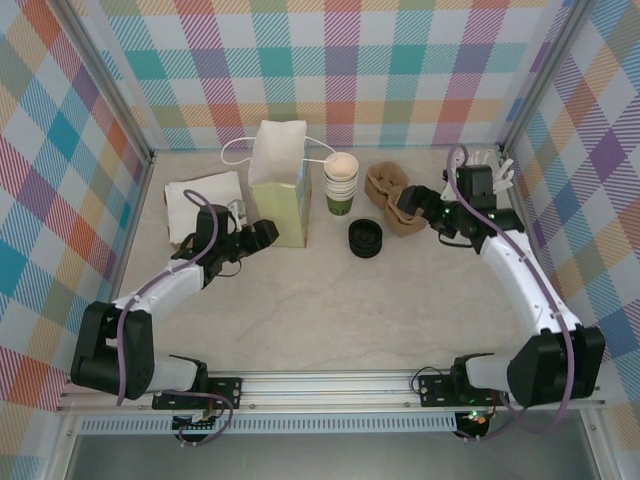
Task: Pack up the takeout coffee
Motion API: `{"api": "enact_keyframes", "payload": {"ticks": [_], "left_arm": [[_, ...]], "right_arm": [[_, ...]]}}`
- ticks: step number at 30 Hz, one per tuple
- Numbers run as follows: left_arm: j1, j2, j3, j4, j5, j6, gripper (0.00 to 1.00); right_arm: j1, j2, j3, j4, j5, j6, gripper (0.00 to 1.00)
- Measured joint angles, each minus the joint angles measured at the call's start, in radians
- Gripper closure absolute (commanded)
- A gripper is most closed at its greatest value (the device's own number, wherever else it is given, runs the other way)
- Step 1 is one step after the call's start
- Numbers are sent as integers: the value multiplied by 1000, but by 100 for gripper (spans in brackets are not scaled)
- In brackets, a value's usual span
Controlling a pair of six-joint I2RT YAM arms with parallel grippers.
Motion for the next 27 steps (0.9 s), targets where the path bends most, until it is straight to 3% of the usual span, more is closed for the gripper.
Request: {"api": "enact_keyframes", "payload": {"ticks": [13,21,27], "left_arm": [[5,86,104,-2,-186,-6,26],[51,116,150,-34,-224,-5,24],[62,81,123,-52,-217,0,20]], "right_arm": [[83,439,468,-58,-7,22,26],[101,671,728,-128,-59,19,36],[120,758,845,-175,-97,17,45]]}}
